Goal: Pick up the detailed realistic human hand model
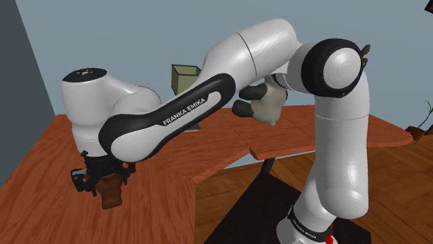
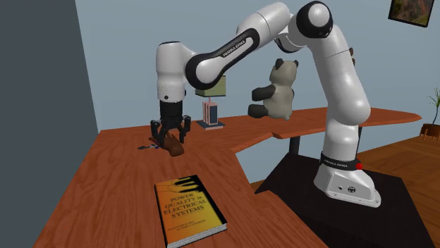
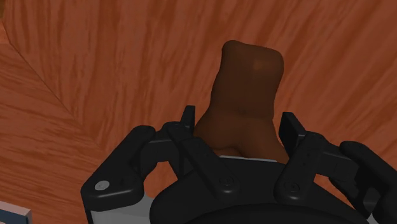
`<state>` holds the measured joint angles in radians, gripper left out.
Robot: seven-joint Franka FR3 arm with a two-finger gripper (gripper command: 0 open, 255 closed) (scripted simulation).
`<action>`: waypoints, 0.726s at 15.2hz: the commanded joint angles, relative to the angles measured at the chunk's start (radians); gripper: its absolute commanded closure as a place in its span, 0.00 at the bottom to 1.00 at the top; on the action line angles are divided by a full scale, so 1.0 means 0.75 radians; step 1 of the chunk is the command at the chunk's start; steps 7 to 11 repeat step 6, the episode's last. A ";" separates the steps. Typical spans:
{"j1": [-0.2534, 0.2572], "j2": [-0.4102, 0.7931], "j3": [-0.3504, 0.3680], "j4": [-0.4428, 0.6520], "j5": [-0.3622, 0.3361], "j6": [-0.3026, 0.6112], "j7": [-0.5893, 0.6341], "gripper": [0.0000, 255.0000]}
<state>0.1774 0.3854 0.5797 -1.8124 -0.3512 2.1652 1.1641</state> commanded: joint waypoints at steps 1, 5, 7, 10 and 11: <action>-0.004 -0.017 0.007 0.017 0.015 -0.030 -0.012 1.00; -0.010 -0.041 0.017 0.043 0.036 -0.076 -0.028 1.00; -0.010 -0.041 0.017 0.043 0.036 -0.076 -0.028 1.00; -0.010 -0.041 0.017 0.043 0.036 -0.076 -0.028 1.00; -0.010 -0.041 0.017 0.043 0.036 -0.076 -0.028 1.00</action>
